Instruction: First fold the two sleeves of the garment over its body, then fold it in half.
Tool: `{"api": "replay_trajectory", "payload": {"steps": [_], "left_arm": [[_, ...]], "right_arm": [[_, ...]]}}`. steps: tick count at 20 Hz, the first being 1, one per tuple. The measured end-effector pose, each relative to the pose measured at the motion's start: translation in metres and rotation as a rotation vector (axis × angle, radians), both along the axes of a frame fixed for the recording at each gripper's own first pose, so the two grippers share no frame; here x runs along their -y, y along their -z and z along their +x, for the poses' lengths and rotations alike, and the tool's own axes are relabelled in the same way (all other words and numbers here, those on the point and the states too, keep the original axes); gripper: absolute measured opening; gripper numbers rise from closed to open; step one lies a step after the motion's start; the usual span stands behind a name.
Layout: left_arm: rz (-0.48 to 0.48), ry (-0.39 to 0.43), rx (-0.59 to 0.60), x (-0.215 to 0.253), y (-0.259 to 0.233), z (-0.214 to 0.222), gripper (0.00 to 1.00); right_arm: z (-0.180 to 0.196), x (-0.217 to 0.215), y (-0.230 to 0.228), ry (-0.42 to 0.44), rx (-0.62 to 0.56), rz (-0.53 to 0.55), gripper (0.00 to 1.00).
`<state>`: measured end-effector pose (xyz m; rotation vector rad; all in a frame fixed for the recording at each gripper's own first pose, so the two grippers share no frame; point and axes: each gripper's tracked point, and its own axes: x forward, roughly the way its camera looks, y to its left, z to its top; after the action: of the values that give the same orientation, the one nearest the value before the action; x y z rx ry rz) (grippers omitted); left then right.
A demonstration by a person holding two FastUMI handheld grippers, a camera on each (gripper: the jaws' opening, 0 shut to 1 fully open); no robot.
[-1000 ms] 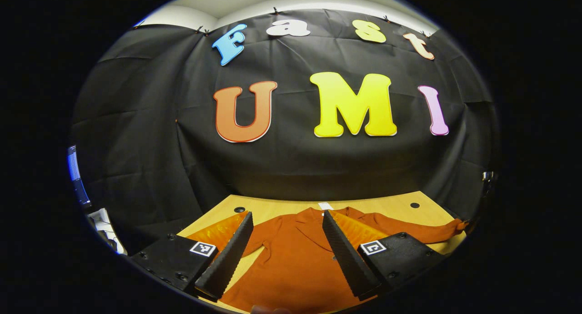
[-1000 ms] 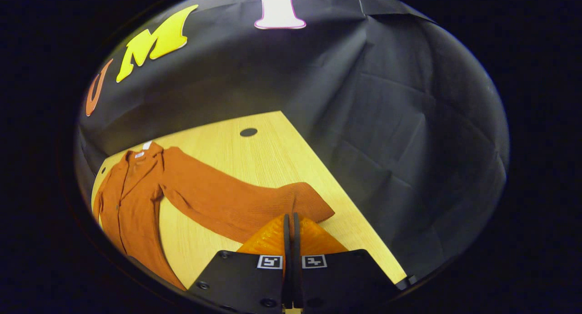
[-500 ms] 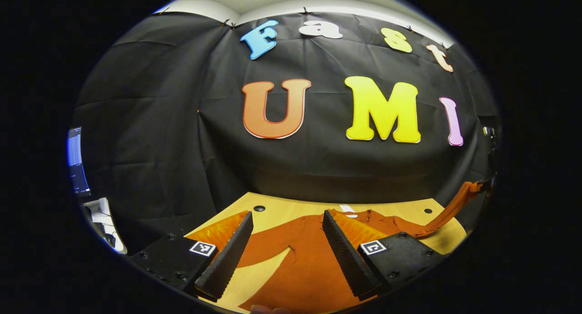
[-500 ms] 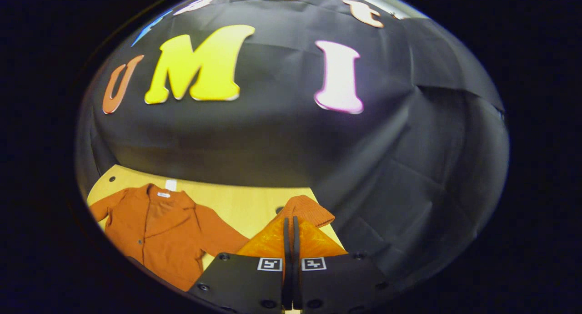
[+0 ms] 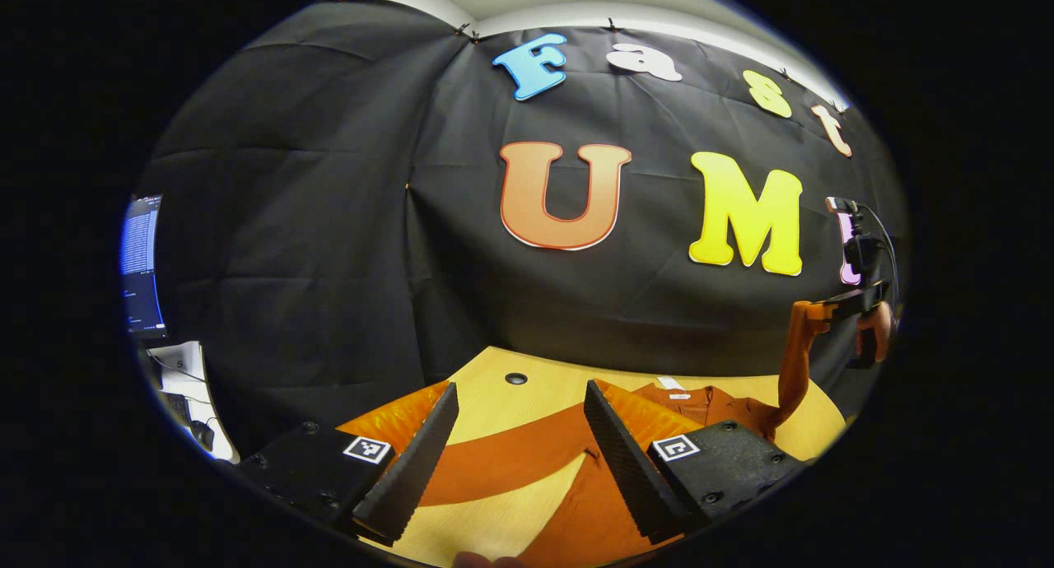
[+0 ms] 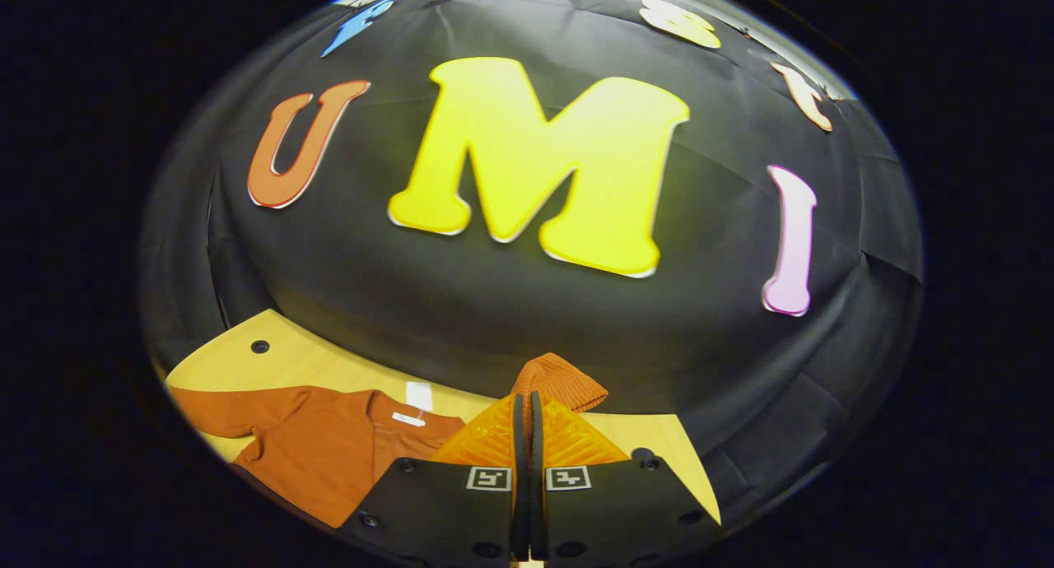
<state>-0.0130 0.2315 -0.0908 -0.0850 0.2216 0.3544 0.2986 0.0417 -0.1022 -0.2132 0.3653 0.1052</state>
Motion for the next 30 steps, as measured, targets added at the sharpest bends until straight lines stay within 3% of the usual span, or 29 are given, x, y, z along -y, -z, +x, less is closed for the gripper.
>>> {"api": "replay_trajectory", "payload": {"steps": [4,10,14,17,18,20,21,24,26,30], "left_arm": [[-0.041,-0.055,-0.012,-0.051,0.002,-0.025,0.99],[-0.03,-0.131,-0.078,-0.09,0.018,-0.058,0.98],[-0.026,-0.165,-0.114,-0.104,0.027,-0.076,0.98],[-0.037,-0.179,-0.127,-0.105,0.032,-0.076,0.98],[-0.041,-0.181,-0.127,-0.106,0.033,-0.076,0.98],[-0.04,-0.185,-0.127,-0.11,0.042,-0.076,0.98],[-0.044,-0.195,-0.136,-0.115,0.051,-0.075,0.98],[-0.071,-0.229,-0.163,-0.125,0.08,-0.071,0.98],[-0.094,-0.297,-0.283,-0.136,0.129,-0.072,0.98],[-0.177,-0.323,-0.392,-0.131,0.186,-0.076,0.99]], "right_arm": [[-0.002,-0.127,0.088,-0.08,-0.105,0.006,0.0],[-0.022,-0.219,0.209,-0.203,-0.271,-0.083,0.02],[-0.033,-0.268,0.247,-0.286,-0.331,-0.029,0.05],[-0.043,-0.29,0.243,-0.333,-0.341,0.032,0.27],[-0.043,-0.292,0.239,-0.336,-0.338,0.041,0.44],[-0.05,-0.291,0.226,-0.352,-0.338,0.07,0.99],[-0.055,-0.285,0.212,-0.364,-0.321,0.071,0.95],[-0.066,-0.27,0.178,-0.378,-0.287,0.095,0.98],[-0.094,-0.246,0.124,-0.402,-0.238,0.155,0.99],[-0.145,-0.19,0.076,-0.427,-0.212,0.171,0.97]]}}
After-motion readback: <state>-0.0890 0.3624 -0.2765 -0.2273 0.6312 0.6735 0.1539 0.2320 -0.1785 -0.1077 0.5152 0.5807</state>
